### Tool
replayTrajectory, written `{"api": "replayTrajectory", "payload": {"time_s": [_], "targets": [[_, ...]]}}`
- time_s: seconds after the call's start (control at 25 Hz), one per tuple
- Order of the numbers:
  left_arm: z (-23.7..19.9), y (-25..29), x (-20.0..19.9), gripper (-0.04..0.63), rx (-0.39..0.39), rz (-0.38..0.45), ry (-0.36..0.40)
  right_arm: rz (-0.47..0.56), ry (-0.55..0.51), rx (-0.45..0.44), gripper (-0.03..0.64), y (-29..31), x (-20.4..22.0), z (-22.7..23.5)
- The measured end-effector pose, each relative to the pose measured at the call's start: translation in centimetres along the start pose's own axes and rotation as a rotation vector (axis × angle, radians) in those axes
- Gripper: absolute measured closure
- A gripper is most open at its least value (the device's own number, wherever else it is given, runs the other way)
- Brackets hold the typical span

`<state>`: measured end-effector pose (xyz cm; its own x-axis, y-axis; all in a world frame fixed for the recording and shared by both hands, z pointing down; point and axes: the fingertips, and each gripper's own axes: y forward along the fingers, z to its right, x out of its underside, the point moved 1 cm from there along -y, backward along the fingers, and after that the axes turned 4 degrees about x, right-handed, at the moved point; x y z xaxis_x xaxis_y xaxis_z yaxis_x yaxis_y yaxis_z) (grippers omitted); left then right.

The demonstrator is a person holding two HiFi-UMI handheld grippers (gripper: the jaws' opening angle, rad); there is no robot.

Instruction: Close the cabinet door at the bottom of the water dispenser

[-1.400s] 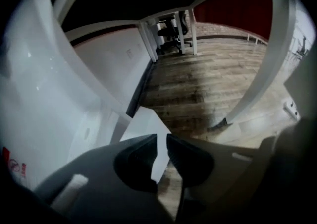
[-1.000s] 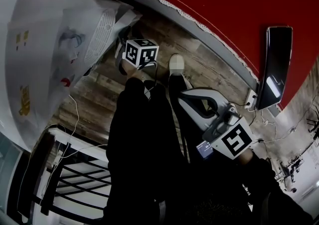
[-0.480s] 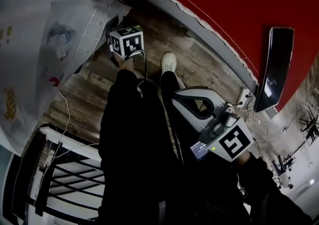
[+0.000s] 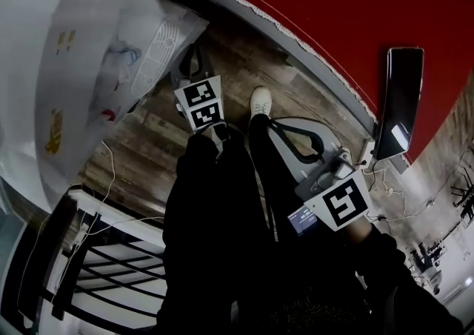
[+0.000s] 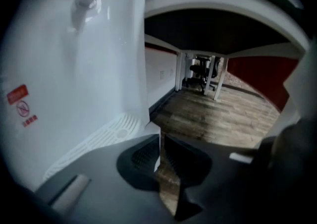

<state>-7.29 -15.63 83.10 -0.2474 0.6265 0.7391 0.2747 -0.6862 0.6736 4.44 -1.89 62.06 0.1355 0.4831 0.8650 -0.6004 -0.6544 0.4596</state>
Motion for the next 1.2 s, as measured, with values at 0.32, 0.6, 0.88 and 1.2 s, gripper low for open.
{"api": "replayTrajectory", "payload": {"time_s": [0.32,0.6,0.88,1.2], "targets": [[-0.3,-13.6,-9.6,0.588,0.071,0.25,0.0,0.102,-0.091,0.038,0.618,-0.4,-8.7,-0.7],[-2.7,-26.0,-17.4,0.588,0.073,0.337,-0.047,0.094,-0.202,0.092,0.618,-2.7,-16.5,-1.7],[-5.0,-32.7,-23.6,0.588,0.002,0.453,-0.078,0.156,-0.247,0.144,0.618,-2.7,-22.2,-2.8],[-5.0,-39.8,-29.5,0.588,-0.047,0.565,-0.015,0.232,-0.208,0.215,0.618,-3.9,-29.0,-4.7]]}}
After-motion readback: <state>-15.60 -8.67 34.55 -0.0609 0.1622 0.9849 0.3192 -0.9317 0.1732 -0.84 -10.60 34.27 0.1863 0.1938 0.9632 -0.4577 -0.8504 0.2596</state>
